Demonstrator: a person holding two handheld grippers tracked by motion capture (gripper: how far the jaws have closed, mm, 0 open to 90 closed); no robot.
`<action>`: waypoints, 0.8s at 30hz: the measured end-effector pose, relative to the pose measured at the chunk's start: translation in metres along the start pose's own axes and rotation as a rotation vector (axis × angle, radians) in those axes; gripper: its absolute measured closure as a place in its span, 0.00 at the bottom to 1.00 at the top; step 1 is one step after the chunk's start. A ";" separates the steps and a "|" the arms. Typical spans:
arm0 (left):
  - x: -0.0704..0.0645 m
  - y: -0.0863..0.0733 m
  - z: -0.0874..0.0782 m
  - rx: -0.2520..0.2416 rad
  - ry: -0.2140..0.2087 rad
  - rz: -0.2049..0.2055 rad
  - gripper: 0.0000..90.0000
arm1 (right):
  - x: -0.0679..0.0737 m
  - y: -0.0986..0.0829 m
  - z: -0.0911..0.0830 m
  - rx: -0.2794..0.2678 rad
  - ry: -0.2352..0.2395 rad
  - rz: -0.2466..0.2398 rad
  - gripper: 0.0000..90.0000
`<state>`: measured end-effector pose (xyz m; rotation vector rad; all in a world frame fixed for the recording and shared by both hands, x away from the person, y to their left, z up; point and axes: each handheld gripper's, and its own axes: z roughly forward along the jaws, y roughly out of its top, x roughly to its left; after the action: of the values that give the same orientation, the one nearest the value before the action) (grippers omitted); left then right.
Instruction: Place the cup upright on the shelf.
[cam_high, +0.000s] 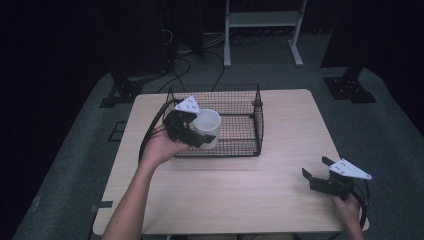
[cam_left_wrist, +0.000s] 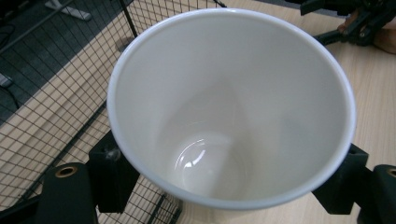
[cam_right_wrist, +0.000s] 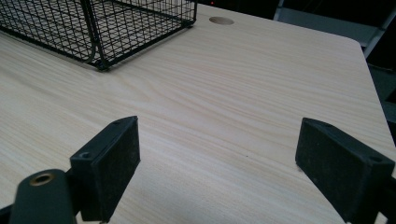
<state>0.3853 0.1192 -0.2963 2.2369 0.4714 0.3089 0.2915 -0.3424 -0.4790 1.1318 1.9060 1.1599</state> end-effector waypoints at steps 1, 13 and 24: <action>0.001 0.001 0.000 0.002 0.004 0.002 0.24 | 0.000 0.000 0.000 0.000 -0.001 0.000 0.15; 0.020 0.015 0.002 -0.001 0.016 -0.006 0.24 | 0.000 0.000 0.000 -0.004 -0.002 0.000 0.15; 0.043 0.019 0.020 0.026 0.018 -0.039 0.24 | 0.000 0.000 0.000 -0.005 -0.001 0.001 0.15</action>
<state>0.4357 0.1124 -0.2917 2.2492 0.5312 0.3040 0.2917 -0.3429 -0.4791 1.1299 1.9010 1.1644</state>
